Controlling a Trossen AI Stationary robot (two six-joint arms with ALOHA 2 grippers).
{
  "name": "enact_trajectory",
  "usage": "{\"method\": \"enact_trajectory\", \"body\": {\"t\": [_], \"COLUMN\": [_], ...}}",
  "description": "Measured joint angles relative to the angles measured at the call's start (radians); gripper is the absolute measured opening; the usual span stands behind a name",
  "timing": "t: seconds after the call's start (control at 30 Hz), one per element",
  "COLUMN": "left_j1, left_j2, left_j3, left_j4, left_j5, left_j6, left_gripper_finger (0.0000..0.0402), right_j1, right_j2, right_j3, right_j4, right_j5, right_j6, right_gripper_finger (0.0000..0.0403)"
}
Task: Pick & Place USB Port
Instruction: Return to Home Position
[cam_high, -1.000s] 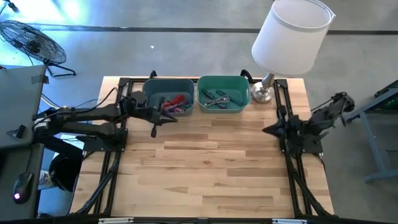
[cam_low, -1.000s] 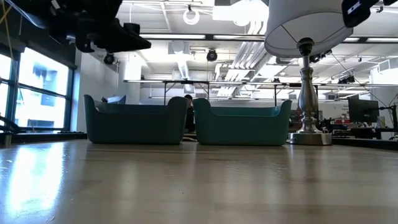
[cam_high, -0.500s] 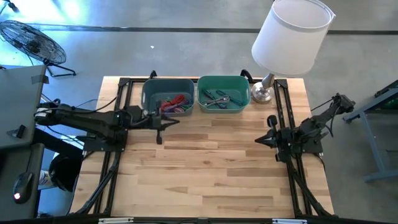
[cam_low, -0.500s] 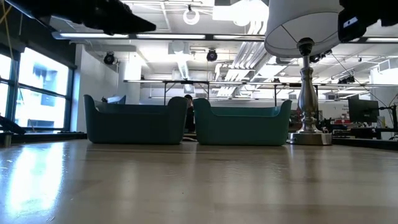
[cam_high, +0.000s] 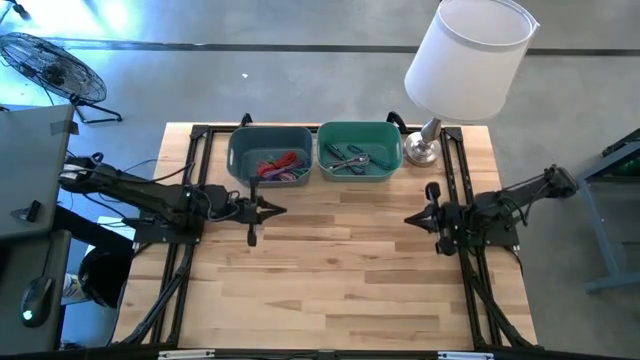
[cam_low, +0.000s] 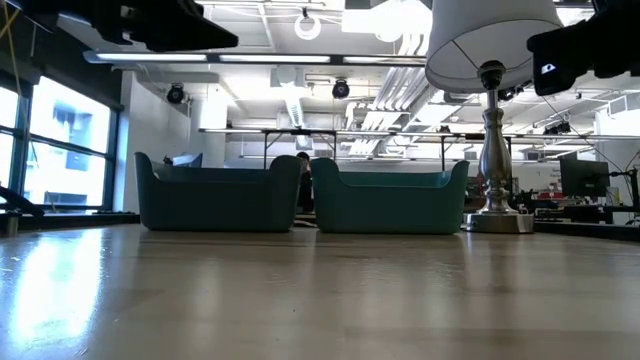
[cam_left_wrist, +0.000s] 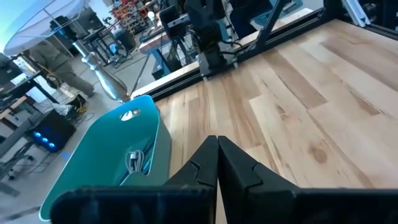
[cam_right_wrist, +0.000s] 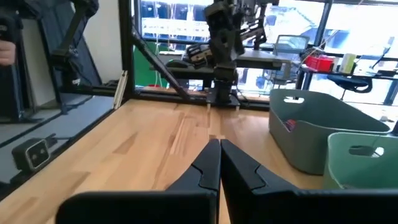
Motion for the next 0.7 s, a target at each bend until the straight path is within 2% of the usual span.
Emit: {"method": "enact_trajectory", "body": {"t": [0.27,0.7], "left_j1": [-0.007,-0.004], "left_j2": [0.0,0.0], "left_j3": [0.0,-0.034], "left_j4": [-0.007,-0.004], "left_j5": [-0.003,-0.003], "left_j6": [-0.019,-0.019], "left_gripper_finger": [0.0,0.0], "right_j1": [-0.122,-0.238], "right_j2": [-0.041,-0.044], "right_j3": [-0.052,-0.122], "right_j4": [0.033,0.108], "right_j5": [-0.105,-0.171], "right_j6": [-0.004,-0.054], "right_gripper_finger": [0.0,0.0]}}
